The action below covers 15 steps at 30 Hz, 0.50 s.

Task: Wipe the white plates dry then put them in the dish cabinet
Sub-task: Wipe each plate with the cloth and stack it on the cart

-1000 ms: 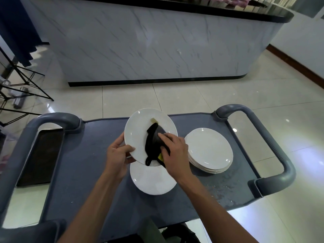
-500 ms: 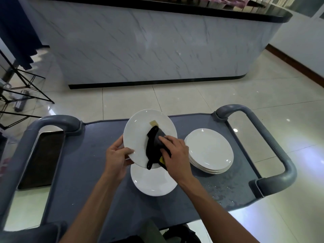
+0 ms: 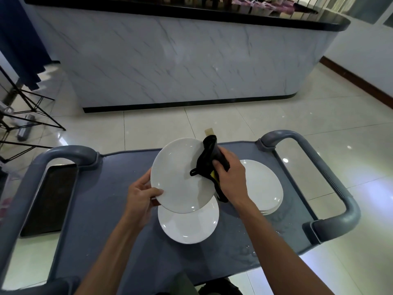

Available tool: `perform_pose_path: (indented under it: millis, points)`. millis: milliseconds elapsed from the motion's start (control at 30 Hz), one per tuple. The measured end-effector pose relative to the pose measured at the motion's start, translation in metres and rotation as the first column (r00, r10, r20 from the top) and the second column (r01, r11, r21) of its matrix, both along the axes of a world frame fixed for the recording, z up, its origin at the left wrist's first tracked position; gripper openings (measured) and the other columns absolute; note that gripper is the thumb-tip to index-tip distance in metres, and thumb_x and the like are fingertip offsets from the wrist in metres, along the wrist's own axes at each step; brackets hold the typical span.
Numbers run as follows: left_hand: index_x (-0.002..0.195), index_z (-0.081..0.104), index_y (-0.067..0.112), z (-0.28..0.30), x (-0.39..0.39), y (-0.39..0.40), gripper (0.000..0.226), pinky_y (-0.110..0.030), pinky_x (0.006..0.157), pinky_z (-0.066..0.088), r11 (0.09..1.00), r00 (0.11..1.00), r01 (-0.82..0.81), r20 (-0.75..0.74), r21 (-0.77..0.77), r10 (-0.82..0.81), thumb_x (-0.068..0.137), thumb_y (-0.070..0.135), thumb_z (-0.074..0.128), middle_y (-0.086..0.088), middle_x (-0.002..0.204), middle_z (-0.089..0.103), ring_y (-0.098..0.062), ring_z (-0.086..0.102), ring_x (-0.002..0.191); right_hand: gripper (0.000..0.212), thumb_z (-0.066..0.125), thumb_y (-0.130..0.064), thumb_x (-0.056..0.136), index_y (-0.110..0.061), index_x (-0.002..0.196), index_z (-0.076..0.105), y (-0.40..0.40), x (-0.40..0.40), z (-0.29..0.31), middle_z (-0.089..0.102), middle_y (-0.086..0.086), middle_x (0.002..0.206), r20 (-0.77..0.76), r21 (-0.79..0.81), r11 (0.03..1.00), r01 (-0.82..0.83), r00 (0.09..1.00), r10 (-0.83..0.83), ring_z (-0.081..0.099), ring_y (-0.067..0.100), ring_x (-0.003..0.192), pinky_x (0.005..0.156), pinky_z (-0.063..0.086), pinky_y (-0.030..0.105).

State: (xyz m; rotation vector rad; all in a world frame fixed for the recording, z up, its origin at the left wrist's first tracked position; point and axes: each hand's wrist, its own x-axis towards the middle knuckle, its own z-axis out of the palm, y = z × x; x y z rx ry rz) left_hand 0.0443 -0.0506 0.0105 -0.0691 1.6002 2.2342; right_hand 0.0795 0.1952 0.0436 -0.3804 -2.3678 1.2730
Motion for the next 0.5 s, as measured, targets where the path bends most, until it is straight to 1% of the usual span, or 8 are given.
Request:
perform_pose_path:
  millis: [100, 200, 300, 400, 433, 500]
  points:
    - [0.121, 0.071, 0.035, 0.001, -0.003, -0.005, 0.072, -0.038, 0.06, 0.058, 0.999, 0.999, 0.028, -0.046, -0.018, -0.029, 0.077, -0.02, 0.054, -0.006, 0.105, 0.075, -0.021, 0.07, 0.084, 0.047, 0.065, -0.013, 0.094, -0.035, 0.135, 0.059, 0.005, 0.002, 0.004, 0.065, -0.018, 0.122, 0.065, -0.11, 0.991, -0.07, 0.995, 0.078, 0.057, -0.002, 0.115, 0.096, 0.043, 0.013]
    - [0.121, 0.07, 0.035, 0.003, -0.004, -0.007, 0.07, -0.037, 0.06, 0.058, 0.998, 0.996, 0.053, -0.074, -0.019, -0.054, 0.075, -0.016, 0.059, -0.006, 0.103, 0.075, -0.02, 0.07, 0.084, 0.053, 0.071, -0.017, 0.088, -0.043, 0.132, 0.058, 0.005, 0.005, 0.005, 0.066, -0.023, 0.118, 0.094, -0.139, 0.986, -0.089, 0.99, 0.102, 0.058, -0.008, 0.111, 0.086, 0.042, 0.003]
    - [0.123, 0.069, 0.032, 0.004, -0.003, -0.009, 0.068, -0.036, 0.059, 0.058, 0.997, 0.994, 0.076, -0.074, -0.01, -0.076, 0.068, -0.007, 0.066, -0.009, 0.103, 0.075, -0.021, 0.07, 0.083, 0.056, 0.075, -0.018, 0.082, -0.047, 0.128, 0.06, 0.005, 0.009, 0.006, 0.068, -0.025, 0.112, 0.102, -0.163, 0.984, -0.067, 0.991, 0.085, 0.061, -0.006, 0.106, 0.082, 0.045, 0.003]
    - [0.127, 0.068, 0.029, 0.001, -0.003, -0.009, 0.07, -0.035, 0.059, 0.057, 0.996, 0.992, 0.082, -0.089, -0.034, -0.085, 0.075, -0.017, 0.061, -0.01, 0.104, 0.075, -0.022, 0.07, 0.085, 0.056, 0.076, -0.018, 0.081, -0.059, 0.114, 0.059, 0.006, 0.012, 0.011, 0.068, -0.029, 0.106, 0.118, -0.16, 0.985, -0.057, 0.99, 0.077, 0.063, -0.007, 0.101, 0.077, 0.046, 0.004]
    - [0.127, 0.068, 0.029, 0.001, -0.003, -0.008, 0.07, -0.035, 0.058, 0.057, 0.996, 0.992, 0.084, -0.095, -0.041, -0.088, 0.076, -0.019, 0.058, -0.01, 0.104, 0.075, -0.022, 0.07, 0.085, 0.056, 0.075, -0.018, 0.08, -0.06, 0.112, 0.058, 0.006, 0.012, 0.011, 0.068, -0.03, 0.105, 0.119, -0.158, 0.986, -0.056, 0.99, 0.075, 0.063, -0.008, 0.101, 0.076, 0.046, 0.004]
    - [0.124, 0.069, 0.03, -0.001, -0.003, -0.008, 0.07, -0.035, 0.058, 0.057, 0.995, 0.991, 0.08, -0.099, -0.051, -0.085, 0.077, -0.02, 0.057, -0.01, 0.104, 0.075, -0.022, 0.071, 0.085, 0.052, 0.075, -0.017, 0.08, -0.054, 0.113, 0.059, 0.005, 0.014, 0.011, 0.069, -0.029, 0.105, 0.109, -0.164, 0.986, -0.043, 0.992, 0.061, 0.063, -0.007, 0.1, 0.076, 0.046, 0.004]
